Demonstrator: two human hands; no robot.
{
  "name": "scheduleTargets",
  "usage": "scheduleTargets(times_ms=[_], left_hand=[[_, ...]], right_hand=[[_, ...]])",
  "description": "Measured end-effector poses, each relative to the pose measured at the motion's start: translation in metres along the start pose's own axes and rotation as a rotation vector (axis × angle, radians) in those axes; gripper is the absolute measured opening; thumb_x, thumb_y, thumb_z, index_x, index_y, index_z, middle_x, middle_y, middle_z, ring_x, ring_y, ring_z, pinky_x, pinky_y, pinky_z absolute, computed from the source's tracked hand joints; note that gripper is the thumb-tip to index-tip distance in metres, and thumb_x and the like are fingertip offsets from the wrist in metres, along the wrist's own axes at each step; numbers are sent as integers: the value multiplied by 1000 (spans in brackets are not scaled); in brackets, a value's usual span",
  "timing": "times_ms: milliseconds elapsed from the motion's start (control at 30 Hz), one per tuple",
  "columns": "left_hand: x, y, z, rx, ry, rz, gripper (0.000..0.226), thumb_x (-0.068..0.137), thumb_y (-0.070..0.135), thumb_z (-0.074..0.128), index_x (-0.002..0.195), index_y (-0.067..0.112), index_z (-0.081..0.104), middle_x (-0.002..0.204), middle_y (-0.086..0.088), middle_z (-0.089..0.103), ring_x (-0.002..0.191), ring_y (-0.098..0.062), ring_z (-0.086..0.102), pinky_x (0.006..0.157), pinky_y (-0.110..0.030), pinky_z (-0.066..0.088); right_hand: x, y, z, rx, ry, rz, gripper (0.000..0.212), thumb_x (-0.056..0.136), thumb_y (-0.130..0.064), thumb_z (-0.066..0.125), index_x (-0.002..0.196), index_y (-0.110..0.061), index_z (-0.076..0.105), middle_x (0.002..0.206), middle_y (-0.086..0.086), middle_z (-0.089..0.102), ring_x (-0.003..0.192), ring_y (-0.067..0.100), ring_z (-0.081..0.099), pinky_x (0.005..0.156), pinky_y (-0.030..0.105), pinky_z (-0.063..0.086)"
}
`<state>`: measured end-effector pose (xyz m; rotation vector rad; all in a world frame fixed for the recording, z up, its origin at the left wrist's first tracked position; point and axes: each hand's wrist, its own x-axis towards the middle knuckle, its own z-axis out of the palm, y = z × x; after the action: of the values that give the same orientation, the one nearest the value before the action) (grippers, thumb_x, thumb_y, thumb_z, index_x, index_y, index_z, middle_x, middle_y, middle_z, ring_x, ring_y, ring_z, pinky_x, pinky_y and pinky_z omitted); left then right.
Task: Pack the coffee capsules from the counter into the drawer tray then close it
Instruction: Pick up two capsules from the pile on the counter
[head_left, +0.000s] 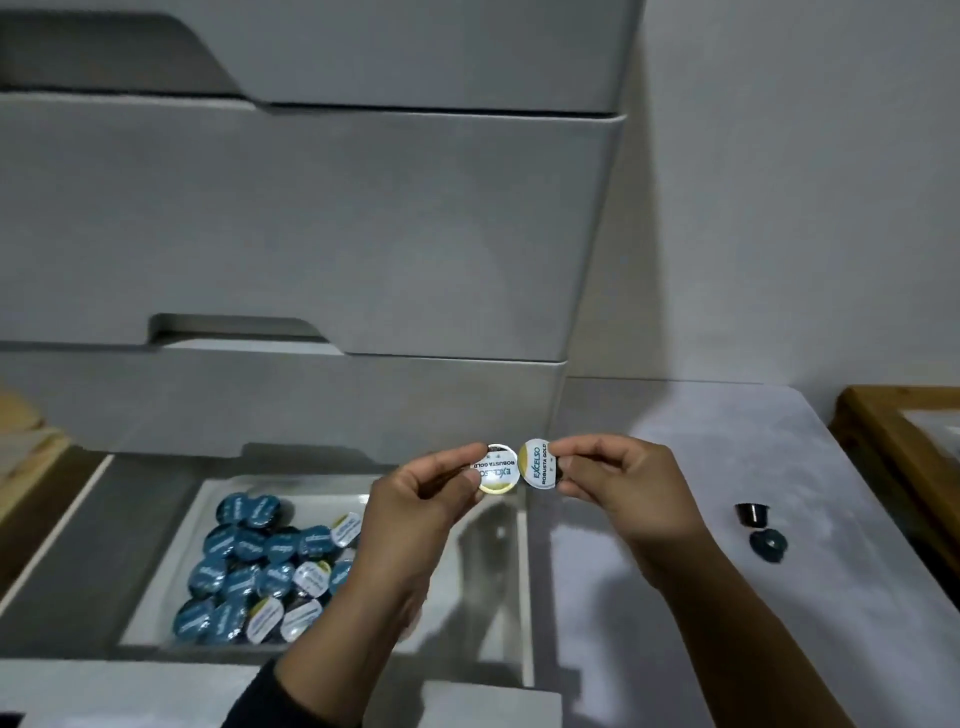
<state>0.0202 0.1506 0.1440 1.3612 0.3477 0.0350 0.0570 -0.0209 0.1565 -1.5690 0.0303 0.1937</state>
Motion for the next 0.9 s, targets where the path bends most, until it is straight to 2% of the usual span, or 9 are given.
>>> scheduleTargets(times_ms=[133, 200, 367, 433, 500, 567, 733, 800, 900], left_hand=[[-9, 11, -70, 80, 2, -11, 23, 82, 0, 62, 90, 19, 74, 79, 5, 76, 68, -2, 68, 59, -11, 51], [-7, 12, -104, 117, 10, -32, 23, 82, 2, 63, 88, 21, 74, 80, 5, 76, 69, -4, 68, 61, -13, 52], [15, 6, -168, 204, 88, -101, 28, 83, 0, 62, 81, 25, 73, 84, 0, 75, 71, -9, 68, 67, -19, 53], [30, -2, -185, 219, 121, -139, 30, 83, -2, 62, 76, 26, 72, 87, -6, 74, 75, -16, 68, 73, -27, 55], [45, -11, -196, 256, 158, -179, 30, 82, -1, 63, 73, 27, 71, 87, -7, 74, 81, -23, 68, 81, -36, 55], [56, -18, -203, 278, 185, -221, 26, 81, 1, 65, 75, 26, 71, 89, -9, 74, 82, -23, 68, 83, -37, 55], [79, -29, -209, 300, 246, -294, 21, 79, 2, 68, 78, 23, 70, 93, -9, 73, 82, -22, 68, 80, -32, 56], [85, -31, -209, 340, 260, -309, 16, 80, 4, 68, 83, 19, 71, 92, -6, 72, 79, -17, 67, 69, -24, 56], [92, -34, -208, 408, 264, -297, 15, 84, 4, 64, 89, 15, 72, 91, -3, 69, 70, -7, 61, 51, -11, 47]], right_hand=[[-17, 5, 66, 16, -27, 43, 23, 84, 9, 56, 75, -7, 69, 64, -1, 71, 57, 3, 66, 57, 10, 53], [-20, 12, 97, -13, -45, 82, 24, 84, 8, 56, 75, -9, 70, 67, 0, 71, 59, 4, 67, 58, 11, 54], [-11, 38, 165, -149, -80, 205, 24, 83, 2, 61, 74, -18, 72, 82, 9, 73, 74, 19, 69, 71, 27, 58], [1, 56, 185, -202, -68, 252, 21, 82, -5, 63, 73, -21, 73, 77, 5, 74, 70, 17, 69, 76, 36, 58], [16, 75, 199, -298, -53, 268, 15, 79, -21, 65, 75, -32, 74, 73, -3, 75, 69, 12, 70, 80, 43, 58], [30, 92, 209, -322, -23, 281, 15, 77, -28, 65, 76, -42, 72, 72, -10, 74, 73, 11, 71, 81, 45, 58], [46, 105, 224, -311, 69, 296, 26, 79, -19, 66, 67, -41, 72, 73, -11, 74, 75, 10, 71, 78, 40, 59], [49, 110, 227, -346, 78, 290, 30, 78, -16, 65, 64, -41, 72, 72, -11, 73, 75, 13, 71, 77, 42, 60], [56, 117, 232, -386, 80, 278, 33, 78, -15, 64, 61, -43, 70, 71, -13, 72, 74, 14, 71, 75, 41, 60]])
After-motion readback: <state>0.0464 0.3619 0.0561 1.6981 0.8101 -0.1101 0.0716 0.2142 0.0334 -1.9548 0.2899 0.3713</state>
